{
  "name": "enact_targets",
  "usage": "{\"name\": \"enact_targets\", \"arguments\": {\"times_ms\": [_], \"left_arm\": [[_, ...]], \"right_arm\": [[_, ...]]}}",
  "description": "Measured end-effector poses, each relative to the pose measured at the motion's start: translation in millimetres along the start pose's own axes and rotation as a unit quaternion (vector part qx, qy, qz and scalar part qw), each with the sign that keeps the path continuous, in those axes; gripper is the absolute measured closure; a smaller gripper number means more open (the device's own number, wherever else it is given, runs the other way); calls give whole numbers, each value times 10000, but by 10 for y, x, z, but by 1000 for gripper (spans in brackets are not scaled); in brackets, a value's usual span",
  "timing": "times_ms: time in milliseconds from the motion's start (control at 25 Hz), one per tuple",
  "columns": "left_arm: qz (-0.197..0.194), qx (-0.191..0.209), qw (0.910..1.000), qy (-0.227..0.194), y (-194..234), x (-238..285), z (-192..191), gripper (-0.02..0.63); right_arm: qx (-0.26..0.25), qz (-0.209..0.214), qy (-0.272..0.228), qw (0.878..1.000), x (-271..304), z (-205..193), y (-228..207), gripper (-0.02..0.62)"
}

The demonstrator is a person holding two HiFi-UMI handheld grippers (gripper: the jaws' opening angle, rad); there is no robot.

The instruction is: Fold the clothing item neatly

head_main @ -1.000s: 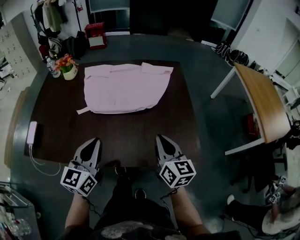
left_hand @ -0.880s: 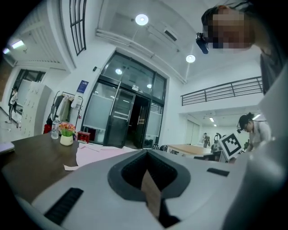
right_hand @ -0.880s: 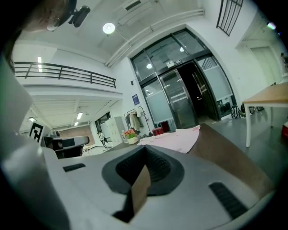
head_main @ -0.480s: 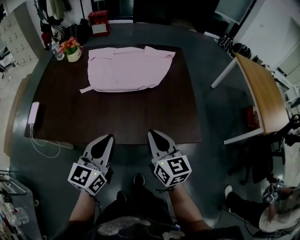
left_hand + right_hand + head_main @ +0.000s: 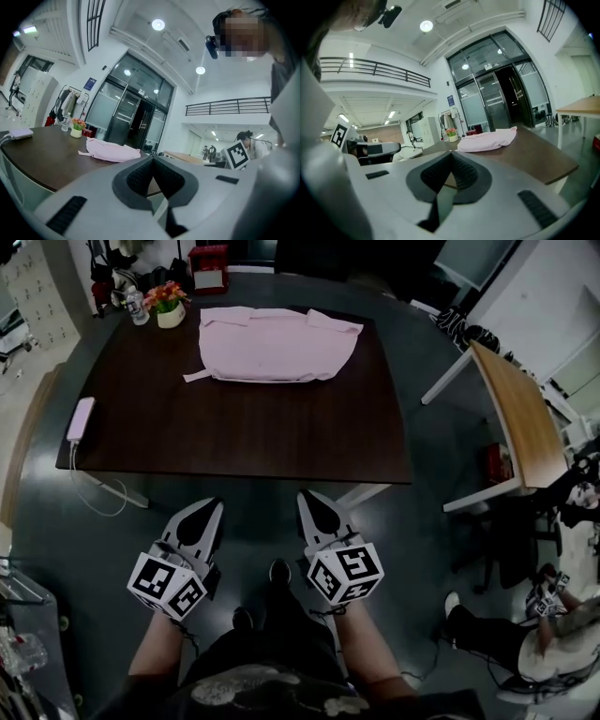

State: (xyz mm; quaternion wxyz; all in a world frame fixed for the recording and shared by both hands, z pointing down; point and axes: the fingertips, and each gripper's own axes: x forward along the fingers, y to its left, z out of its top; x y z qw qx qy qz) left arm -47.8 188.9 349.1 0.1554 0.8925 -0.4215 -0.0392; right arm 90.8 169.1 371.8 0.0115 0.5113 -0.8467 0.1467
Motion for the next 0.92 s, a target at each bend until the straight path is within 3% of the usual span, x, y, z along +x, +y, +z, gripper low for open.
{"name": "enact_targets", "arguments": {"times_ms": [440, 920], "left_arm": [[-186, 81, 9998, -37, -252, -1043, -138, 595], [-465, -53, 9988, 113, -437, -1507, -316, 595]], "right_arm": [[-124, -199, -97, 9997, -647, -298, 785, 603], [-240, -476, 100, 9985, -1054, -482, 1183, 603]]}}
